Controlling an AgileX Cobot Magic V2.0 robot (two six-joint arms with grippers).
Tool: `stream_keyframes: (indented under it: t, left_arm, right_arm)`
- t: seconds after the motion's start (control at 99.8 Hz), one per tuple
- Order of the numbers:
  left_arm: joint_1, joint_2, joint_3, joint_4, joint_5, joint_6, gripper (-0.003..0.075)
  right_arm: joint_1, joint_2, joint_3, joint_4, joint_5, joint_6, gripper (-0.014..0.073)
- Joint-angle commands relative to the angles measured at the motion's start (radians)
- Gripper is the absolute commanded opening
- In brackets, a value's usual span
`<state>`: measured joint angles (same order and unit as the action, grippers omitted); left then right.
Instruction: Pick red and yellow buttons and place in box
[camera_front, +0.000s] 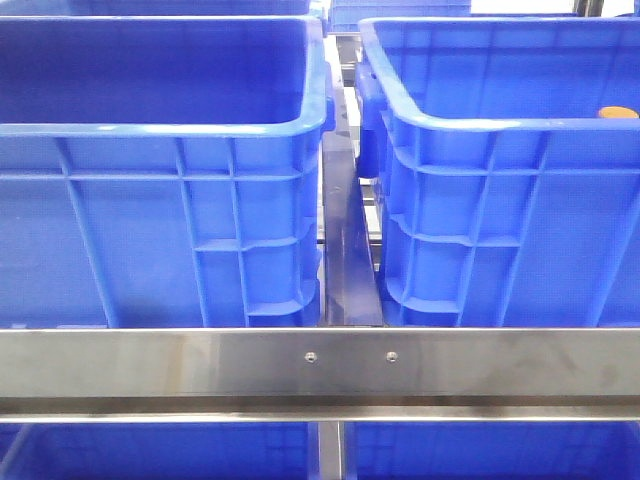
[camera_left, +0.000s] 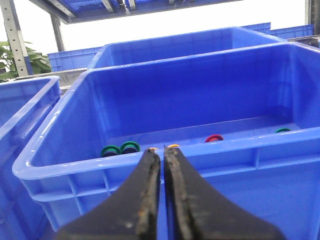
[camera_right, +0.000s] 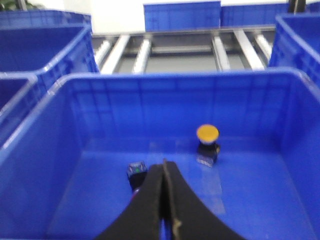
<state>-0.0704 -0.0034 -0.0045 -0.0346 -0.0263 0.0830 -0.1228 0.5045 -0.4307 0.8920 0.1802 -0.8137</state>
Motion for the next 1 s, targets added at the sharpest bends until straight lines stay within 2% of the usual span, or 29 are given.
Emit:
stream_keyframes:
  t: [0.0,0.13,0.251,0.431,0.652,0.992]
  left_arm:
    - [0.003,-0.035,0.049,-0.009,-0.085,0.000,-0.0019]
    - [0.003,-0.035,0.049,-0.009,-0.085,0.000,-0.0019]
    - [0.003,-0.035,0.049,-0.009,-0.085,0.000,-0.0019]
    - [0.003,-0.035,0.049,-0.009,-0.085,0.000,-0.0019]
    - [0.003,-0.035,0.049,-0.009,-0.085,0.000,-0.0019]
    - [0.003,-0.035,0.049,-0.009,-0.085,0.000,-0.0019]
  right_arm:
    - [-0.002,-0.007,-0.033,-0.251,-0.036,0.254,-0.0068]
    - [-0.001,-0.041,-0.031,-0.475,-0.065,0.501,-0.0068]
    - [0.012,-0.080,-0.011,-0.613,-0.109,0.616,-0.0068]
    - [0.084,-0.144,0.063,-0.696,-0.180,0.666,-0.0068]
    - [0.157,-0.229,0.177,-0.841,-0.272,0.801,-0.0068]
    - [0.158,-0.393,0.312,-0.848,-0.291,0.826,-0.0068]
